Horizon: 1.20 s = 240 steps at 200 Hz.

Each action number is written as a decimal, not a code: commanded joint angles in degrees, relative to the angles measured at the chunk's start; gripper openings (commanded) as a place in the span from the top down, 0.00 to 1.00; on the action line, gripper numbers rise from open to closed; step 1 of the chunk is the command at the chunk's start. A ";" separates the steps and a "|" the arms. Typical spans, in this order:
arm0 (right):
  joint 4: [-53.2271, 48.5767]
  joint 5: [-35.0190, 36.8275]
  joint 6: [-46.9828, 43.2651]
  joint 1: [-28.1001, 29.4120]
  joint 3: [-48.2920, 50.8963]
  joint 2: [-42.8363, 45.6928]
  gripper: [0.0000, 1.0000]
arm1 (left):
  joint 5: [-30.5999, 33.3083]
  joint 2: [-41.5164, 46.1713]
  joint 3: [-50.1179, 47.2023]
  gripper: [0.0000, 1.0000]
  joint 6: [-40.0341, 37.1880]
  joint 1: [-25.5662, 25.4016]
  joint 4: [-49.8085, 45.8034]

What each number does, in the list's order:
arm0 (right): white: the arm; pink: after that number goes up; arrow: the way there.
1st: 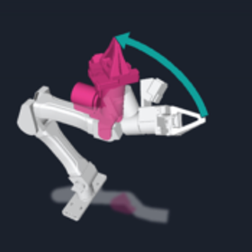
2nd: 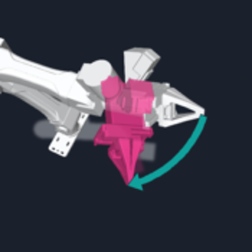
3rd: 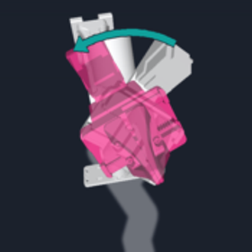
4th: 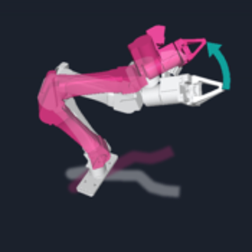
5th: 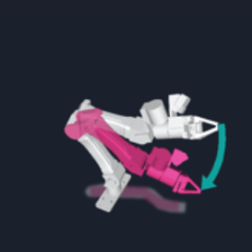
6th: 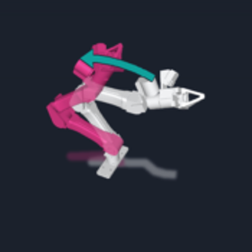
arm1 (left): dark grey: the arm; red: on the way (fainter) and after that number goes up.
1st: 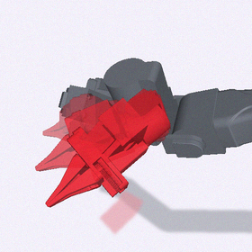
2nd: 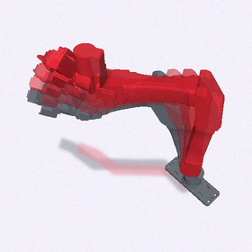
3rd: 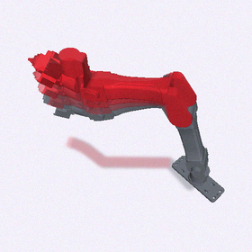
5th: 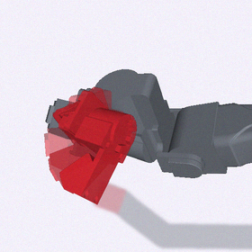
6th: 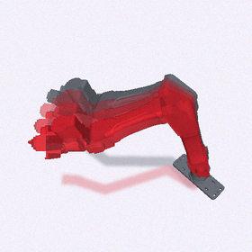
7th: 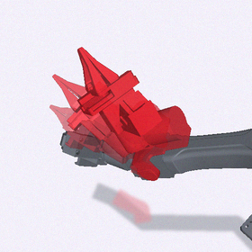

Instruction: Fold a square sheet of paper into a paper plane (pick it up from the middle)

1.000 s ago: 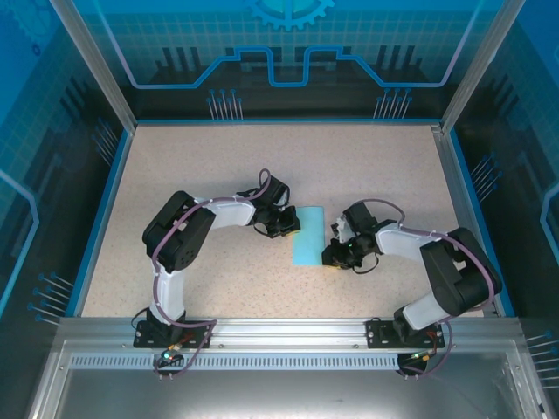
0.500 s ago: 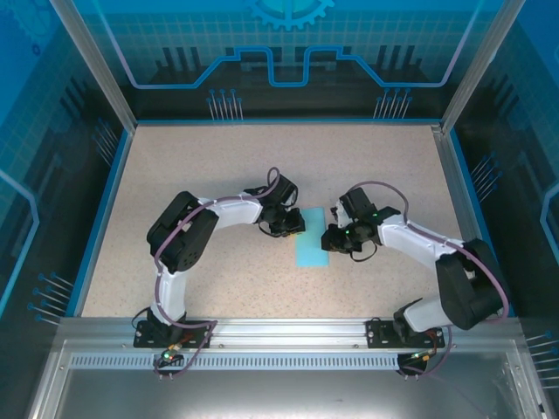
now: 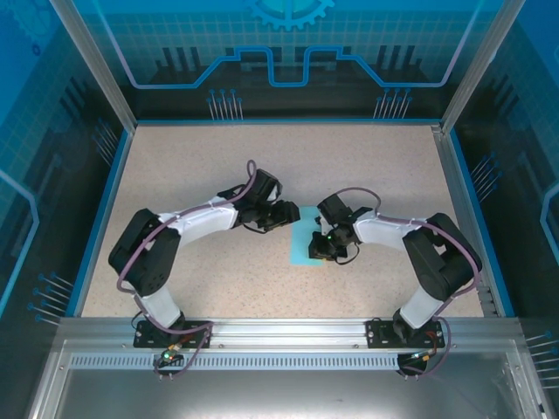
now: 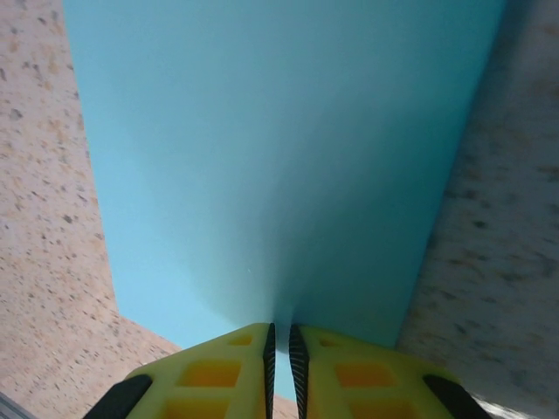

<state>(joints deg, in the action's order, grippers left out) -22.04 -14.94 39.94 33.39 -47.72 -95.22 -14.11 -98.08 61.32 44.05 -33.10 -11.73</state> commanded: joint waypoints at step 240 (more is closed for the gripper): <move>10.97 -14.07 -4.70 -9.00 -11.43 -12.23 0.97 | 1.63 2.24 -5.21 0.83 10.33 -7.56 5.82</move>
<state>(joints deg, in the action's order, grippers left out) -10.22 -27.55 37.10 24.75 -57.65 -105.71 -12.64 -93.12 53.56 53.56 -39.38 -4.43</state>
